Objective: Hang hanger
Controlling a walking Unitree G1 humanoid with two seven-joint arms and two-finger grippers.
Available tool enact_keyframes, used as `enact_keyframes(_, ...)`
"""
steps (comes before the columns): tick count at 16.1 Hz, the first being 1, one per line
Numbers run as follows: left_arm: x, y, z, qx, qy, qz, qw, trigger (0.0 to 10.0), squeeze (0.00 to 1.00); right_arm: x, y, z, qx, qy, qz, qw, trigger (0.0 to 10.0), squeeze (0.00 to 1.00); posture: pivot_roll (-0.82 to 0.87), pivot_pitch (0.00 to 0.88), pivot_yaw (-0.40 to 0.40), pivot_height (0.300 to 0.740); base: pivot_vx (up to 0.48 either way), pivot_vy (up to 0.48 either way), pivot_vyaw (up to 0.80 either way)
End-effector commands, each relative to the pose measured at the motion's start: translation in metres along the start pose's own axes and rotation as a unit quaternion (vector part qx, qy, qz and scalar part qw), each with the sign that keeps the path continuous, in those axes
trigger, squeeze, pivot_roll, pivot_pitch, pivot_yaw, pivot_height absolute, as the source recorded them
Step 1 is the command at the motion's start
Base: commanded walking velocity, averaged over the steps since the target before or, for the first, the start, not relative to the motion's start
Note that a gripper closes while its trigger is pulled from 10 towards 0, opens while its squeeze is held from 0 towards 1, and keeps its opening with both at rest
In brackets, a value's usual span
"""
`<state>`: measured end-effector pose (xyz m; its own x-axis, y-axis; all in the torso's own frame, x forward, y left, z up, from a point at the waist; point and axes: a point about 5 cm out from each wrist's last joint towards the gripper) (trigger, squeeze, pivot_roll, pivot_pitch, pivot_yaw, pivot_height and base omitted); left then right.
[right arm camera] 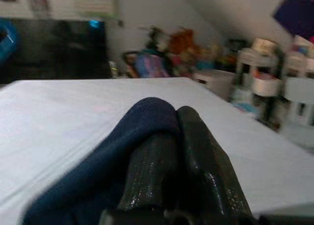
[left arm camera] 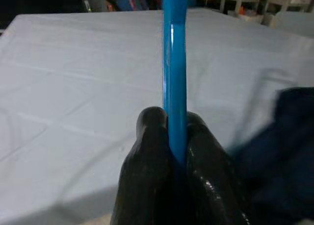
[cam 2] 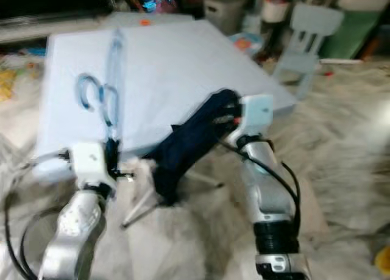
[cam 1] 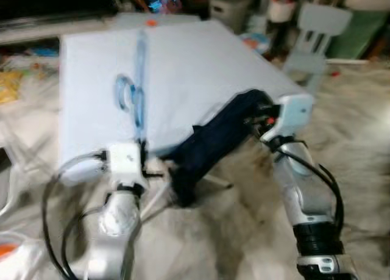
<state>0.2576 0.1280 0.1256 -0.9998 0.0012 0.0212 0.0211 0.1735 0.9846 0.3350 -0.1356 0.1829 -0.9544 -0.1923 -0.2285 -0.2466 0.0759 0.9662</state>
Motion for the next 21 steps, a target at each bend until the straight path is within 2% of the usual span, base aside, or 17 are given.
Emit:
enact_keyframes(1,0.001,0.003,0.010,-0.010,0.017,-0.007,1.000,10.0,0.00,-0.007,0.016,0.008,-0.007,0.010,-0.031,0.999,10.0,0.00,0.13,0.077,-0.050,0.740,0.428,0.000,0.00)
enact_keyframes(3,0.000,0.002,0.009,-0.007,0.028,0.000,1.000,10.0,0.00,-0.006,0.014,0.009,-0.004,0.016,-0.025,1.000,10.0,0.00,0.13,0.079,-0.056,0.740,0.197,0.000,0.00)
enact_keyframes(5,-0.001,0.002,0.009,-0.025,0.042,-0.004,0.999,10.0,0.00,-0.005,0.012,0.010,-0.004,0.022,-0.020,1.000,10.0,0.00,0.13,0.081,-0.057,0.740,0.000,0.000,0.00)
enact_keyframes(9,0.001,0.001,0.005,-0.027,0.029,0.000,0.999,10.0,0.00,-0.005,0.012,0.012,-0.003,0.026,-0.022,0.999,10.0,0.00,0.13,0.085,-0.053,0.740,0.000,0.000,0.15)
enact_keyframes(13,0.000,-0.004,0.005,-0.040,0.018,0.025,0.999,10.0,0.00,-0.006,0.002,0.010,-0.030,0.000,-0.002,1.000,10.0,0.00,0.16,0.089,-0.029,0.740,0.000,0.000,0.13)
enact_keyframes(16,-0.004,0.000,0.011,-0.059,0.001,0.034,0.998,10.0,0.00,0.000,-0.017,0.006,-0.053,-0.037,0.022,0.998,10.0,0.00,0.19,0.080,0.024,0.740,0.000,0.000,0.00)
enact_keyframes(21,-0.008,0.002,0.015,-0.064,0.001,0.035,0.997,10.0,0.00,0.002,-0.024,0.007,-0.045,-0.038,0.029,0.998,10.0,0.00,0.18,0.063,0.020,0.740,0.000,0.000,0.00)
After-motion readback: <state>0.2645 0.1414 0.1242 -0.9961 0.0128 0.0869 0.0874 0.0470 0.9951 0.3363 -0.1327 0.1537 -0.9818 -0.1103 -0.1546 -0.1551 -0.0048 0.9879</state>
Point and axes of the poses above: a point about 5 cm out from each wrist's last joint towards the gripper, its own x axis pointing back from the gripper into the wrist, its own y axis along the axis of the wrist's last joint, z = x × y, and after that the axes turned 10 degrees about x, right-handed
